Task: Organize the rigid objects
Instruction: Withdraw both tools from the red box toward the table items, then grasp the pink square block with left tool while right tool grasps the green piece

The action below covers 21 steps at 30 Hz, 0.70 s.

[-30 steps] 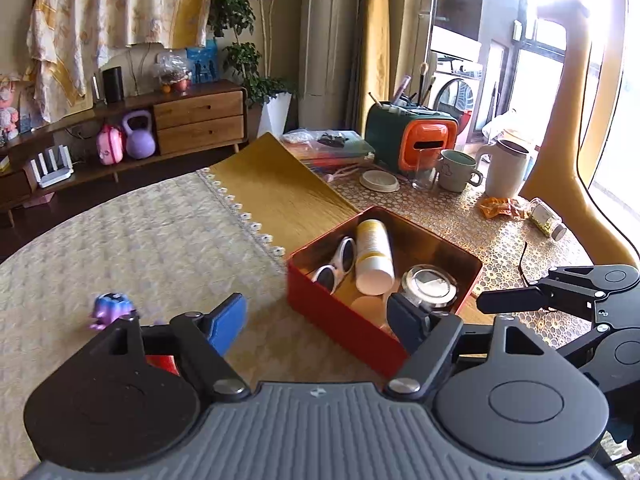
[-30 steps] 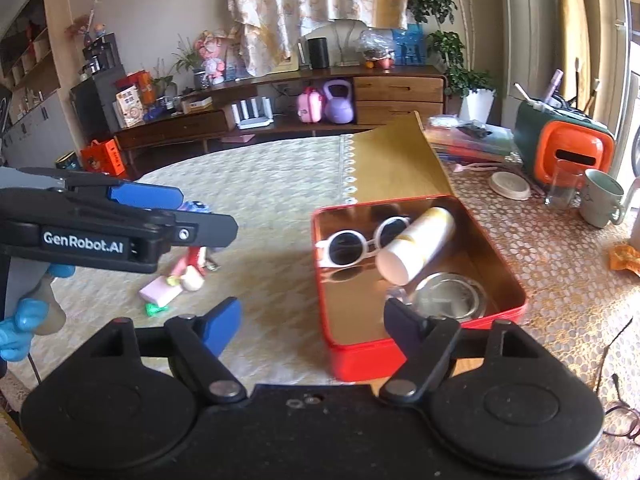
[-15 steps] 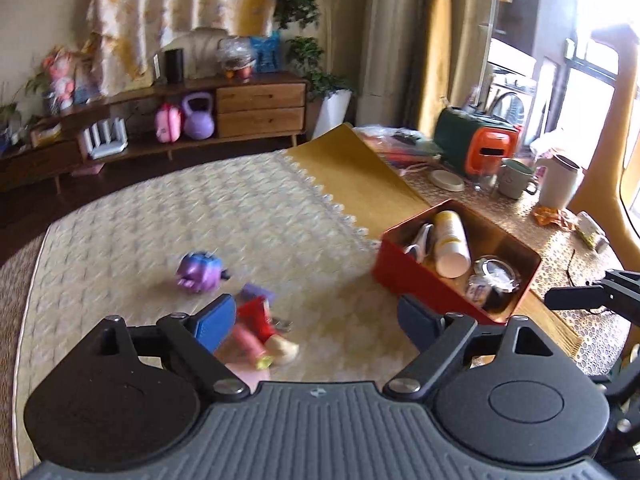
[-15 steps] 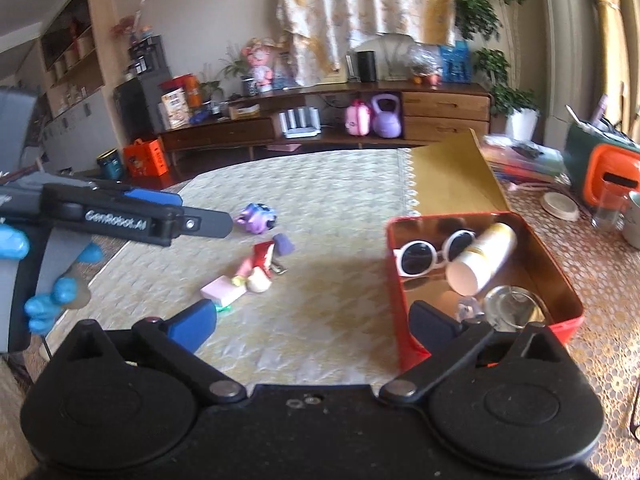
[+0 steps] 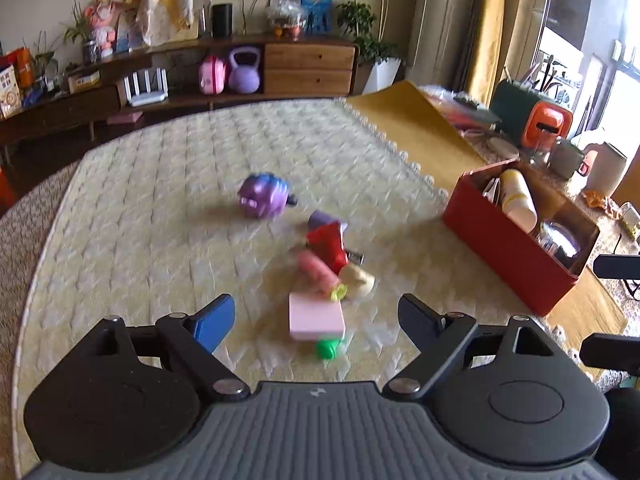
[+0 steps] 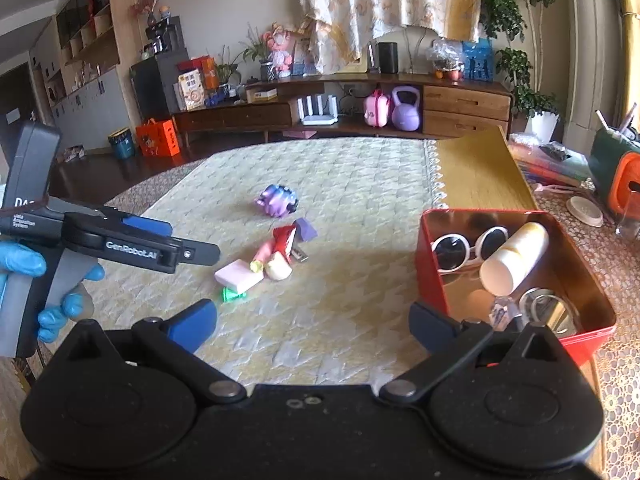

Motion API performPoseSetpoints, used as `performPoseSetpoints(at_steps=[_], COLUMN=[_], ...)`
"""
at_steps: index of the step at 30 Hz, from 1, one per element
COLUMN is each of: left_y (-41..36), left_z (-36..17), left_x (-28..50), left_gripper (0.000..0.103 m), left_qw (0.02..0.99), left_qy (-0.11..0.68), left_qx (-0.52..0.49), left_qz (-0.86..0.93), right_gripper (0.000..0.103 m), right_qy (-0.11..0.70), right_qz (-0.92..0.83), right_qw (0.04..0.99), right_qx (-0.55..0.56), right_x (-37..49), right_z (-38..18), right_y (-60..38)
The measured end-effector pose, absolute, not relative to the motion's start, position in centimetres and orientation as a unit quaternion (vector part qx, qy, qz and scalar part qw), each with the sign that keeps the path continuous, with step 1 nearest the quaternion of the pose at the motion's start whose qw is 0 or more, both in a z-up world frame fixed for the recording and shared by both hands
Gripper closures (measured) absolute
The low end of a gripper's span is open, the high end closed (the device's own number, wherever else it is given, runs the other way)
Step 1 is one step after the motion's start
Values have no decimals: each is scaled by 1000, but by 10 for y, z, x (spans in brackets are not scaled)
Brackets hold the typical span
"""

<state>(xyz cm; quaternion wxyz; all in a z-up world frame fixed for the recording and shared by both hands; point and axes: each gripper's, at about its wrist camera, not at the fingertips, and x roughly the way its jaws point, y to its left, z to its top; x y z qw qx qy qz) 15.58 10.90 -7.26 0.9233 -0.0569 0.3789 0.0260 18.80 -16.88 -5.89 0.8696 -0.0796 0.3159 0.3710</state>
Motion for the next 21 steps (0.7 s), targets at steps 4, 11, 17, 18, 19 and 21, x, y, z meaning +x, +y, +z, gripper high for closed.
performPoseSetpoints(at_steps=[4,11,17,18,19,21], left_y=[109,110,110,110,110,110], left_z=[-87,-105,-112,-112,-113,-114], left_x=[159,171,187,189,192,196], left_gripper=[14,14,14,14,14,14], left_qw=[918,913,907,907,906,905], left_qy=[391,405,418,419,421,424], left_qx=[-57,-54,-47,-45,-43,-40], left_qz=[24,20,4,1,-2,-6], right_gripper=[1,3,8,9,11,13], right_qy=[324,329,342,343,344,348], right_qz=[384,400,410,411,412,413], right_qw=[860,848,837,836,835,833], right_qx=[-92,-111,-119,-119,-119,-120], right_x=[183,178,184,185,187,190], right_z=[-69,-89,-102,-104,-105,-109], right_y=[-156,-124,-97,-94,-91,-85])
